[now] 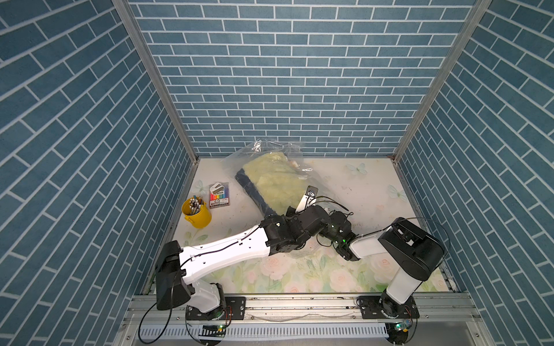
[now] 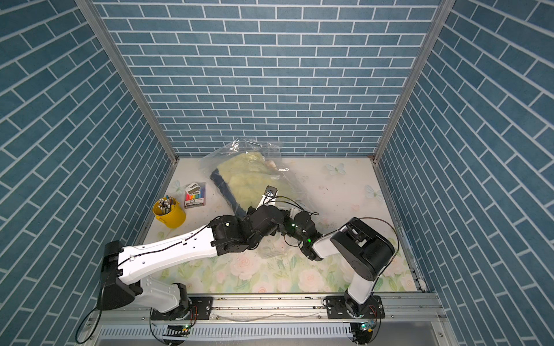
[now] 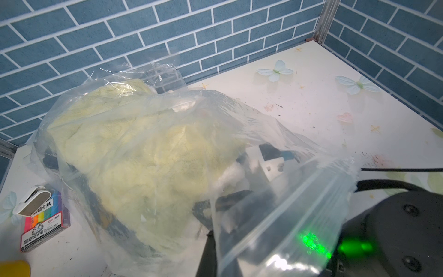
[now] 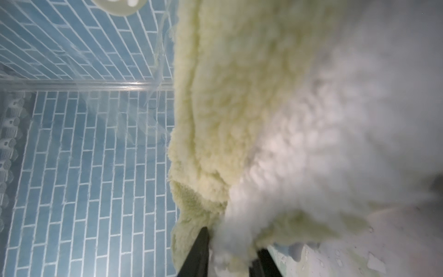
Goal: Take the blanket out of the vacuum bag
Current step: Take out the blanket from the vacuum bag.
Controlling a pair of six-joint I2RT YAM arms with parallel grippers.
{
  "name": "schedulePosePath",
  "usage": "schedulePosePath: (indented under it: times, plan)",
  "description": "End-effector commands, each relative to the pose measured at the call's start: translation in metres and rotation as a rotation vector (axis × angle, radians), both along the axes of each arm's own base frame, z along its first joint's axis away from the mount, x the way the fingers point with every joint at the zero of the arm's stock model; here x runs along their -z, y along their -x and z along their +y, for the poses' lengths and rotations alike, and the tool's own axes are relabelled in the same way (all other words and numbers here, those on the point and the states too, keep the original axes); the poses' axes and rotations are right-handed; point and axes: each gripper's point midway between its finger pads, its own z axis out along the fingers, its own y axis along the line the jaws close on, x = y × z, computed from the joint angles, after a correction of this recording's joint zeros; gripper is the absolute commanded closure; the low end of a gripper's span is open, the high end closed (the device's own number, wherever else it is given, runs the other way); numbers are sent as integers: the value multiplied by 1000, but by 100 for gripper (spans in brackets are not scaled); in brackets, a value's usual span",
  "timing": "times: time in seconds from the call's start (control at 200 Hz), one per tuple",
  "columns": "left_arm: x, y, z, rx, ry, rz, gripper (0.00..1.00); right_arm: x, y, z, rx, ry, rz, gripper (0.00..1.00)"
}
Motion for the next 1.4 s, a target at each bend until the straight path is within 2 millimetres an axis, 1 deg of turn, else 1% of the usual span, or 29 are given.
schedulePosePath:
  times: [0.0,0.1,0.165,0.215,0.285,0.355,0.43,0.475,0.56,0.625,0.665,0.705,0.76,0.83,0.975,1.035,1.1,1.185,1.245,1.275,1.36,1.395]
  plan:
    - [-5,-3,-2,0,1,-25,100,-29,1,6,-31,-30,-71,75]
    - [-6,-3,-2,-4,0,-28,100,-35,0,7,-32,-25,-83,77]
    - [-5,-3,-2,-3,5,-28,100,-39,-2,7,-32,-27,-90,76]
    - [-6,-4,-2,-6,5,-30,100,-38,-3,7,-34,-22,-89,70]
    - [-8,-5,-2,-9,11,-33,100,-37,-6,5,-26,-20,-88,64]
    - [-9,-5,-2,-9,15,-34,100,-34,-8,-1,-5,-16,-83,48]
    - [-10,-5,-1,-11,18,-36,100,-33,-11,-2,2,-18,-84,39]
    - [-10,-5,-1,-9,18,-37,100,-31,-12,-2,3,-28,-78,37]
    - [-10,-6,0,-9,19,-37,100,-37,-17,-9,30,-82,-91,37]
    - [-10,-6,-1,-7,19,-36,100,-33,-22,-7,32,-74,-81,37]
    - [-9,-6,-1,-6,16,-35,100,-30,-25,-7,32,-71,-74,42]
    - [-9,-6,-1,-4,14,-36,100,-35,-26,-6,28,-96,-82,52]
    - [-7,-6,0,-5,6,-35,100,-42,-26,-4,20,-123,-93,60]
    - [-6,-7,2,-11,4,-35,100,-48,-22,-2,1,-125,-98,65]
    - [-1,-9,5,-15,17,-25,100,-65,-15,-6,-5,-136,-122,83]
    - [0,-8,3,-8,27,-18,100,-75,-14,-2,-27,-138,-141,86]
    - [1,-8,4,-8,28,-19,100,-78,-15,3,-45,-130,-147,87]
    - [-2,-10,5,-13,25,-21,100,-77,-15,8,-67,-135,-140,82]
    - [-3,-10,5,-14,27,-24,100,-68,-16,7,-60,-123,-116,79]
    - [-3,-9,5,-14,29,-24,100,-65,-16,6,-57,-122,-111,76]
    - [-3,-9,6,-17,32,-25,100,-54,-16,5,-50,-102,-87,54]
    - [-3,-9,6,-16,32,-24,100,-48,-16,4,-46,-90,-74,47]
